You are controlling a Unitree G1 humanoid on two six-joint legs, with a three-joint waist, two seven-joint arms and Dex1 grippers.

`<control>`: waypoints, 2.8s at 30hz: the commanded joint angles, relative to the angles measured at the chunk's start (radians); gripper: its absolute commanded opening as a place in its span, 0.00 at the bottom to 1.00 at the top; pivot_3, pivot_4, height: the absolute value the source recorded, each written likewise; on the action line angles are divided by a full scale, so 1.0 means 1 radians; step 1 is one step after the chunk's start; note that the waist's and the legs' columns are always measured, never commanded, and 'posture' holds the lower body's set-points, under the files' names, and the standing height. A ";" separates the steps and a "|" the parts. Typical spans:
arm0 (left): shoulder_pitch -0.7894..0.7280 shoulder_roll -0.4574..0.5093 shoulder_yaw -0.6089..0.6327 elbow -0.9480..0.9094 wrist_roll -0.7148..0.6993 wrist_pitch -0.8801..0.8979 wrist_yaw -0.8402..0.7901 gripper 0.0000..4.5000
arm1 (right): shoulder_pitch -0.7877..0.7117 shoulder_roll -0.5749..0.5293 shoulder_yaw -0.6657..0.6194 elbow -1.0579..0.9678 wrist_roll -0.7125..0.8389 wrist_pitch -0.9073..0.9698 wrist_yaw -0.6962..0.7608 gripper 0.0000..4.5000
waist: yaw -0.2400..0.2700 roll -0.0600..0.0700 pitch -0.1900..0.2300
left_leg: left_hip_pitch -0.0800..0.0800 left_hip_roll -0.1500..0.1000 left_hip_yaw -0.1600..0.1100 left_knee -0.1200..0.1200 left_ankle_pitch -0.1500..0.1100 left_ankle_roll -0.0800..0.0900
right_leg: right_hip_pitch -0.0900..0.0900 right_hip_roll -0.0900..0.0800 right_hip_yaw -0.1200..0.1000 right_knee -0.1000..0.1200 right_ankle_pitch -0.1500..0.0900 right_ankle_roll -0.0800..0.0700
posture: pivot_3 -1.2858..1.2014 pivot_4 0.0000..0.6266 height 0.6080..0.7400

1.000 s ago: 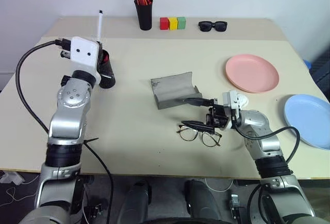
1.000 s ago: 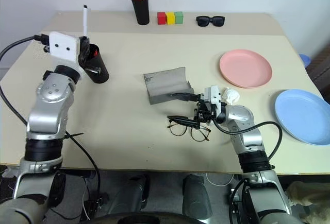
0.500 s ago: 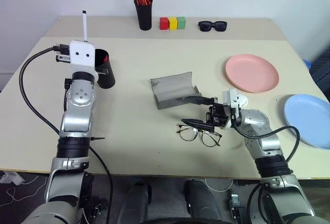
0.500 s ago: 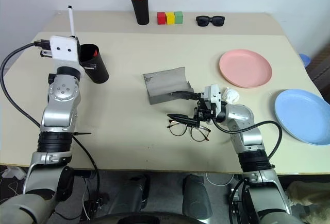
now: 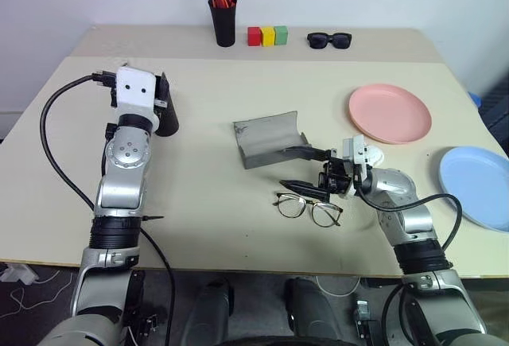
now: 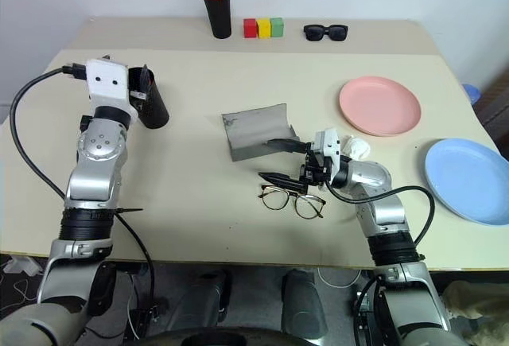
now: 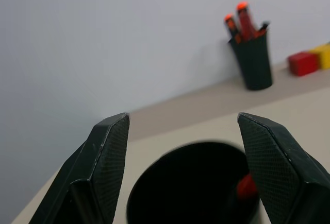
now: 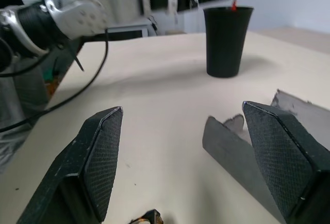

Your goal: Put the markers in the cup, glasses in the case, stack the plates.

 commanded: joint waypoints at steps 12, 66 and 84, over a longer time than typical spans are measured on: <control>-0.225 0.199 -0.368 0.051 -0.161 0.248 -0.782 0.75 | 0.398 -0.169 -0.247 -0.444 0.073 0.200 -0.247 0.84 | -0.002 0.001 0.000 | 0.001 0.000 0.000 0.000 0.000 0.001 | 0.001 0.001 0.000 0.000 -0.001 0.000 | 0.52 0.24 1.00; -0.478 -0.024 -0.554 0.478 0.102 0.134 -1.213 0.01 | 0.653 -0.211 -0.404 -0.636 0.100 0.186 -0.355 0.84 | -0.002 0.000 0.001 | -0.002 0.000 0.000 0.006 -0.003 0.006 | 0.002 0.000 0.000 -0.001 -0.002 0.002 | 0.52 0.24 1.00; -0.333 0.082 -0.539 0.148 0.072 0.400 -1.178 0.01 | 0.697 -0.246 -0.394 -0.642 0.102 0.179 -0.262 0.84 | -0.002 0.000 0.001 | -0.001 0.000 0.000 0.008 -0.004 0.006 | 0.004 0.000 0.000 0.000 -0.002 0.002 | 0.52 0.24 1.00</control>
